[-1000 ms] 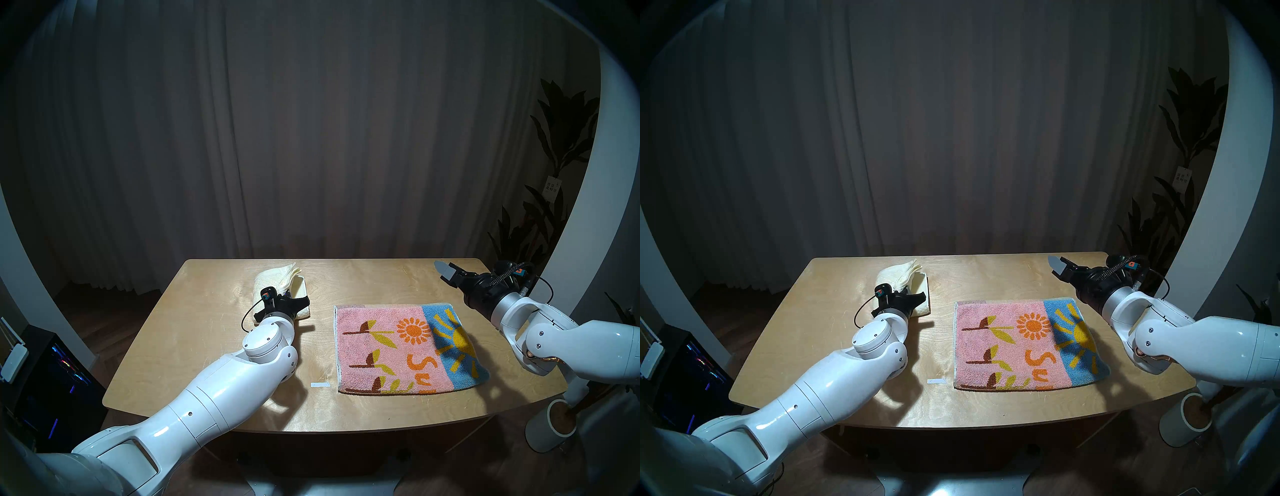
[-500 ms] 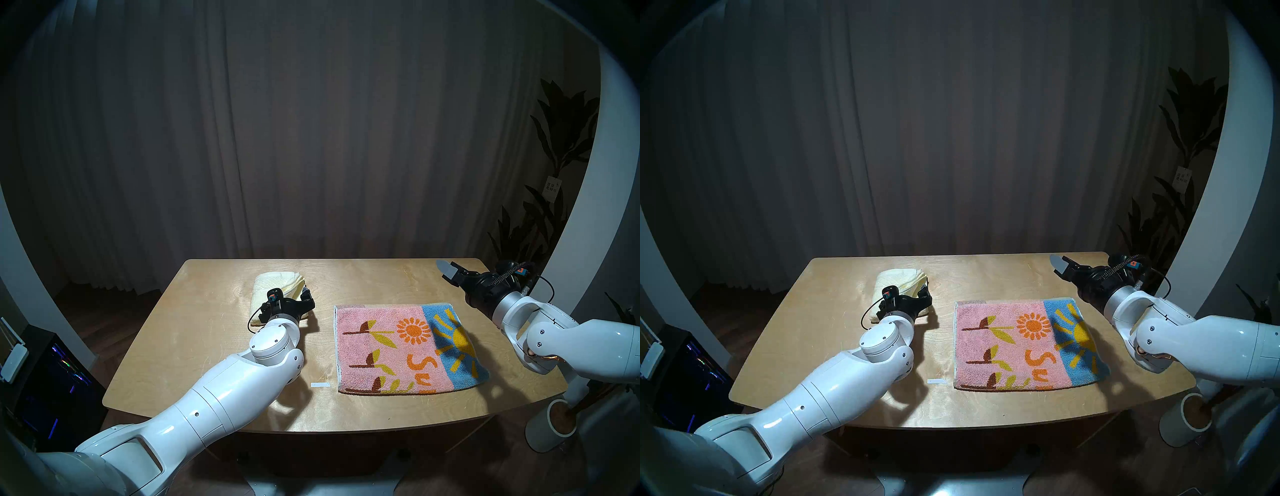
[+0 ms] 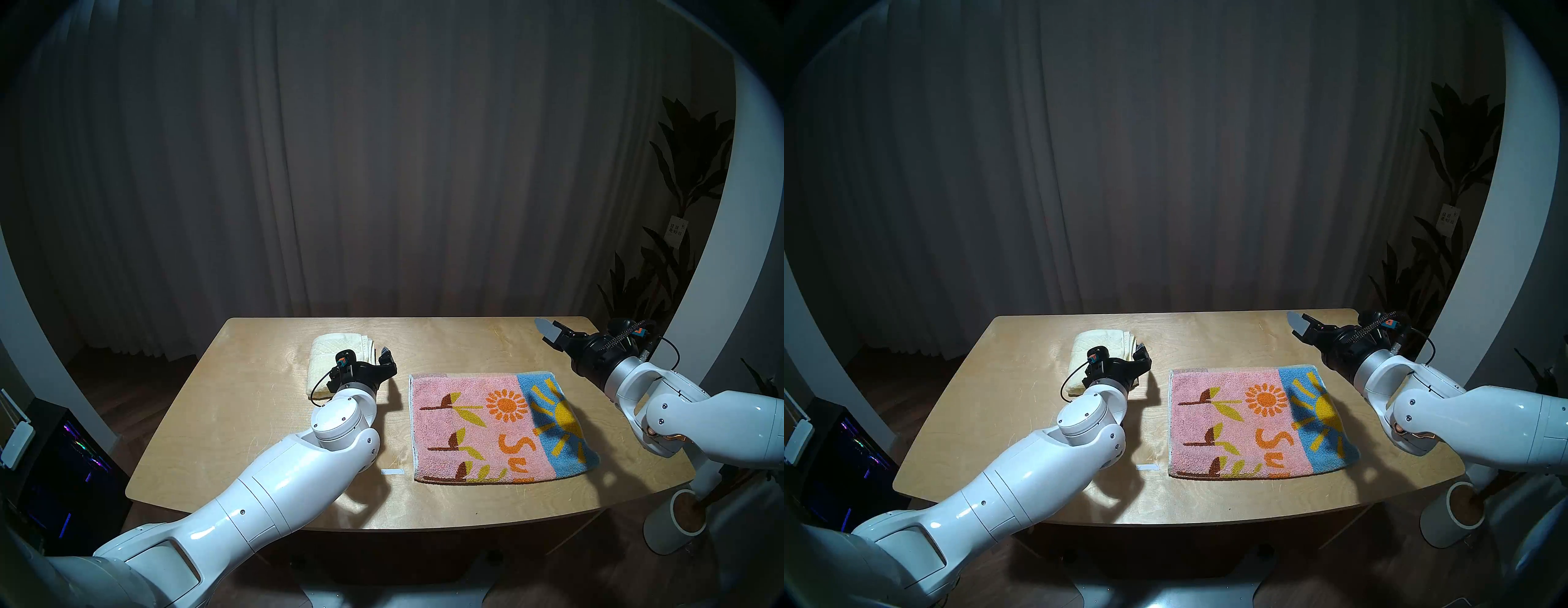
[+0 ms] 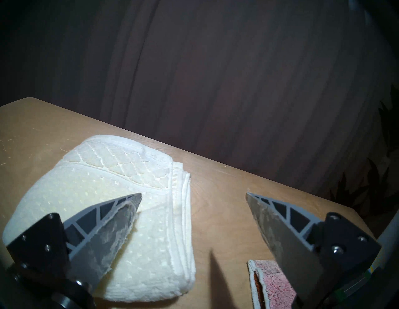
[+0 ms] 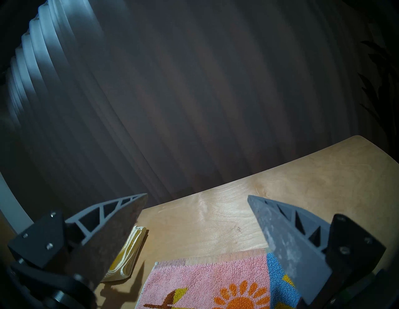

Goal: Fold each towel twice and stack them on table

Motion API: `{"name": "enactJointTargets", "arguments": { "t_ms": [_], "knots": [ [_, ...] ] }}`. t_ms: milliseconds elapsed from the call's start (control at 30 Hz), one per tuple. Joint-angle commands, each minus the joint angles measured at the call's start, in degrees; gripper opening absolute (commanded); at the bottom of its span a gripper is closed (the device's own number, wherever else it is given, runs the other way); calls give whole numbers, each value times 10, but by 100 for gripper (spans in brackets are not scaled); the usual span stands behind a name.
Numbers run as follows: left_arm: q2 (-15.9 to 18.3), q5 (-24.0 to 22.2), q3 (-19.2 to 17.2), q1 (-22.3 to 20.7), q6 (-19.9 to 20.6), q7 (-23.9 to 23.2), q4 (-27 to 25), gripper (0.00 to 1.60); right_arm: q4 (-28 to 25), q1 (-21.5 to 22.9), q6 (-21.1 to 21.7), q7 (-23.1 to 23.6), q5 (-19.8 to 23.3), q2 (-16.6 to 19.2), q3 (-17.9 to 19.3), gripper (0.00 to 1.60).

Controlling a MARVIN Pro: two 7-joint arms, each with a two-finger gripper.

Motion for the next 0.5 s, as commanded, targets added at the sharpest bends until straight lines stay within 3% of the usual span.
{"name": "enactJointTargets", "arguments": {
  "t_ms": [0, 67, 333, 467],
  "knots": [
    [-3, -56, -35, 33, -48, -38, -63, 160, 0, 2, -1, 10, -1, 0, 7, 160],
    [-12, -112, -67, 52, -67, -40, -82, 160, -4, -3, -6, 16, 11, 0, 2, 160],
    [-1, -202, -109, 97, -81, -52, -143, 160, -14, -16, -37, 34, 58, 0, -6, 160],
    [5, -225, -114, 113, -76, -55, -164, 160, -17, -23, -51, 39, 76, 0, -8, 160]
  ]
}}
